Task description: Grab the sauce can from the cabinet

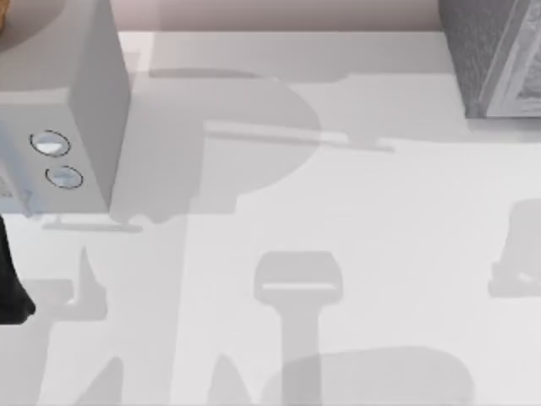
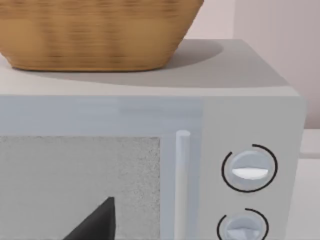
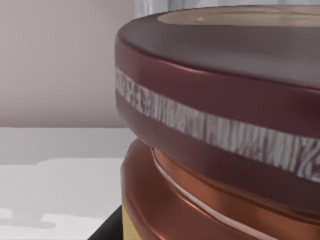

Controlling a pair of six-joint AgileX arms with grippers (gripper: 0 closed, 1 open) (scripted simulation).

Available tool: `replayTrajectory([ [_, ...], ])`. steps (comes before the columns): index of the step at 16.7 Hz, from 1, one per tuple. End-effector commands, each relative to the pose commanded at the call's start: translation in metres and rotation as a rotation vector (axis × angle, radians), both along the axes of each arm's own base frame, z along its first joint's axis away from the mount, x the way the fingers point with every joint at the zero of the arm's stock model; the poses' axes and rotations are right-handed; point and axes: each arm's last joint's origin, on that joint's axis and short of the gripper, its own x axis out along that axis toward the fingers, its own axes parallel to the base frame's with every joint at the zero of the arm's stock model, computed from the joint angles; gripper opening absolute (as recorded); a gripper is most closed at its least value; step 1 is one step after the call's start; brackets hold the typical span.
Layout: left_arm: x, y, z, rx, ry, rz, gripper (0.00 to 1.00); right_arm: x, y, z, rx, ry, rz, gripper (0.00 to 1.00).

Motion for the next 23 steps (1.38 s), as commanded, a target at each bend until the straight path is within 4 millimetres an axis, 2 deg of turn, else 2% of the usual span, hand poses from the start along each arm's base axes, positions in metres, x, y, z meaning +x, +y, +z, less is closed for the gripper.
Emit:
replayTrajectory([
  [3, 0.0, 0.0, 0.0, 0.0, 0.0, 0.0, 1.0, -0.002, -0.002, -0.044, 0.002, -0.036, 0.002, 0.0],
  [5, 0.0, 0.0, 0.0, 0.0, 0.0, 0.0, 1.0, -0.002, -0.003, -0.059, 0.002, -0.062, 0.003, 0.0],
  [7, 0.0, 0.0, 0.0, 0.0, 0.0, 0.0, 1.0, -0.002, -0.003, -0.065, 0.002, -0.074, 0.003, 0.0],
  [12, 0.0, 0.0, 0.0, 0.0, 0.0, 0.0, 1.0, -0.002, -0.003, -0.066, 0.004, -0.067, 0.006, 0.0],
  [16, 0.0, 0.0, 0.0, 0.0, 0.0, 0.0, 1.0, 0.003, 0.002, -0.052, 0.001, -0.099, 0.054, 0.0],
  [19, 0.0, 0.0, 0.0, 0.0, 0.0, 0.0, 1.0, 0.013, 0.012, -0.035, 0.0, -0.134, 0.135, 0.0],
  [23, 0.0, 0.0, 0.0, 0.0, 0.0, 0.0, 1.0, 0.039, 0.037, -0.016, 0.004, -0.169, 0.281, 0.0],
])
